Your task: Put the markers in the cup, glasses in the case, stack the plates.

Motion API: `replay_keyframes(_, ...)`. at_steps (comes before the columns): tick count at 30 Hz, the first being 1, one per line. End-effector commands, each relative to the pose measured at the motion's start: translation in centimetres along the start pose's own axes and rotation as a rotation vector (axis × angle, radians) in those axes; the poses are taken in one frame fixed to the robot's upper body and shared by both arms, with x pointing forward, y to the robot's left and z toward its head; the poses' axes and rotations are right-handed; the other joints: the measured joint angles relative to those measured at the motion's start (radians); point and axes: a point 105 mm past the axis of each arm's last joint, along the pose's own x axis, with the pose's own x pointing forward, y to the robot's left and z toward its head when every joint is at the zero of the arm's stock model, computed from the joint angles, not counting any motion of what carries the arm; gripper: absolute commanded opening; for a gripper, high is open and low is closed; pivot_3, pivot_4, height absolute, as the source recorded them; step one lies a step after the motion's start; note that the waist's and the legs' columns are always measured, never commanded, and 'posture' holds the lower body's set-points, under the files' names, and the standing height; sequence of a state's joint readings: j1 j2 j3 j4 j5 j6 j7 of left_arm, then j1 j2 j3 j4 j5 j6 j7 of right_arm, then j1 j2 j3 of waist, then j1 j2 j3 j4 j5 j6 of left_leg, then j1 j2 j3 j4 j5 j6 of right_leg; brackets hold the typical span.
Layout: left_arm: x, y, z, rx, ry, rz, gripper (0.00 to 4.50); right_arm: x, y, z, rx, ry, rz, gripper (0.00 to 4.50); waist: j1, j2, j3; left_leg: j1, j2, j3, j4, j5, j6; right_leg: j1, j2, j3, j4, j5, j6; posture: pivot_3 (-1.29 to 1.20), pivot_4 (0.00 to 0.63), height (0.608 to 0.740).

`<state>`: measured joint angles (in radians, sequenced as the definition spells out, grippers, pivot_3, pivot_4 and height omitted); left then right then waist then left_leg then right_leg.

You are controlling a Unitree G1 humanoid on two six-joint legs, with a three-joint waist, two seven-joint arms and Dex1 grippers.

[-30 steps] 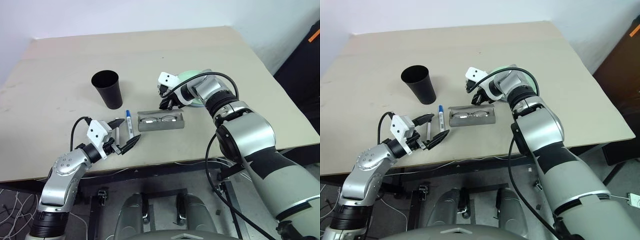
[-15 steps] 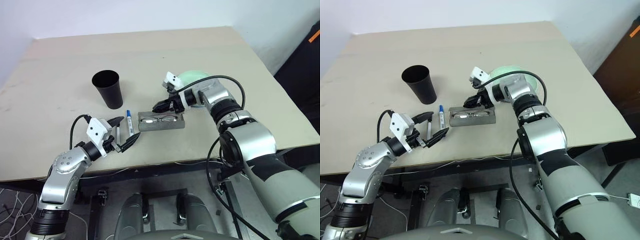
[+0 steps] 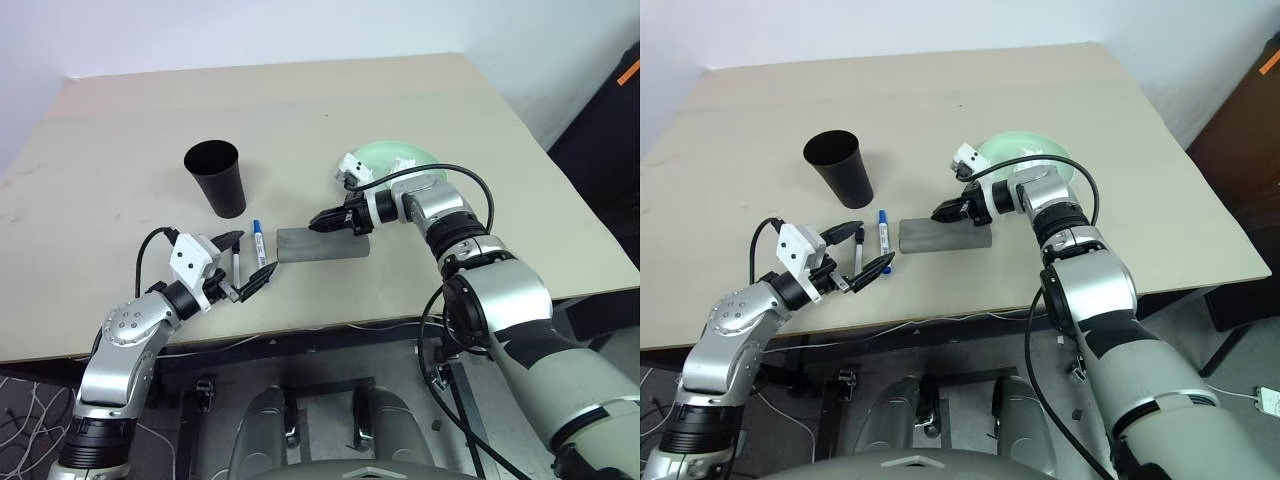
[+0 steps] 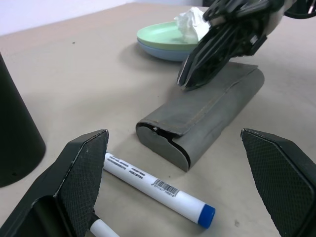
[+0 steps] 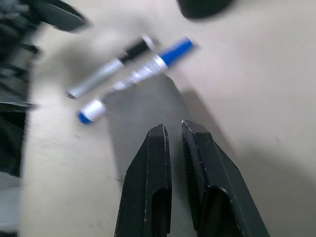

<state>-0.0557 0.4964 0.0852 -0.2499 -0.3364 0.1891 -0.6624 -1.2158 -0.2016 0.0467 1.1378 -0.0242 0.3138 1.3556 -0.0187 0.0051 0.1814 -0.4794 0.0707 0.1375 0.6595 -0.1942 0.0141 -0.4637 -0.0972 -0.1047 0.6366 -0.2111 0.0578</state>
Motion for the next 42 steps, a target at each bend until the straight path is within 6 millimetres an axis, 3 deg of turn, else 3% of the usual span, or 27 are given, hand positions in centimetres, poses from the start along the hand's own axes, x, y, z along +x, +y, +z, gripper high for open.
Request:
replay_keyframes(1, -0.1, 0.7, 0.8, 0.008, -0.033, 0.047, 4.5, -0.6, 0.5, 0.6, -0.054, -0.055, 0.032, 0.52, 0.001, 0.0, 0.0, 0.0, 0.0, 0.0, 0.0, 0.0, 0.0, 0.0, 0.0, 0.0, 0.0, 0.0, 0.0, 0.0, 0.15, 0.701)
replay_keyframes(11, -0.6, 2.2, 1.3, -0.027, -0.033, 0.166, 4.5, 0.6, 0.4, -4.9, -0.047, 0.068, -0.035, 0.52, -0.001, -0.001, -0.001, 0.002, 0.002, 0.0, 0.001, 0.0, 0.0, 0.001, 0.0, 0.0, 0.0, 0.0, -0.001, 0.0, 0.15, 0.701)
replay_keyframes(18, -0.8, 4.5, 1.0, -0.037, 0.041, 0.336, 4.5, 0.2, 0.4, -2.2, -0.035, -0.058, -0.038, 0.52, 0.0, -0.001, -0.001, 0.003, 0.007, 0.001, 0.0, 0.0, 0.0, 0.0, 0.001, -0.003, -0.003, 0.003, -0.005, 0.0, 0.15, 0.701)
replay_keyframes(26, -0.6, 5.8, 1.7, -0.139, 0.158, 0.533, 4.5, -0.9, 0.9, -0.3, -0.08, -0.09, -0.032, 0.52, 0.003, -0.001, -0.001, 0.0, 0.009, 0.002, 0.0, 0.0, -0.001, 0.0, 0.002, -0.005, -0.003, 0.004, -0.006, 0.0, 0.15, 0.701)
replay_keyframes(30, 0.3, 4.7, 2.0, -0.189, 0.223, 0.524, 4.5, -1.9, 1.0, 0.3, -0.104, -0.09, -0.044, 0.52, 0.005, -0.001, 0.0, 0.0, 0.008, 0.002, 0.002, 0.0, 0.0, 0.002, 0.002, -0.005, -0.004, 0.004, -0.005, 0.0, 0.15, 0.701)
replay_keyframes(35, 0.2, 5.3, 1.8, -0.246, 0.377, 0.605, 4.5, -3.2, 0.6, 0.5, -0.101, -0.08, -0.067, 0.52, 0.005, -0.001, 0.0, 0.0, 0.007, 0.001, 0.003, 0.0, 0.0, 0.002, 0.004, -0.005, -0.003, 0.005, -0.003, 0.0, 0.15, 0.701)
replay_keyframes(42, 1.0, 3.2, 1.3, -0.353, 0.528, 0.555, 4.5, -4.0, 0.0, 0.7, -0.108, -0.07, -0.112, 0.52, 0.004, -0.001, 0.0, 0.001, 0.007, 0.0, 0.003, 0.001, -0.001, 0.003, 0.004, -0.005, -0.002, 0.005, -0.003, 0.0, 0.15, 0.701)
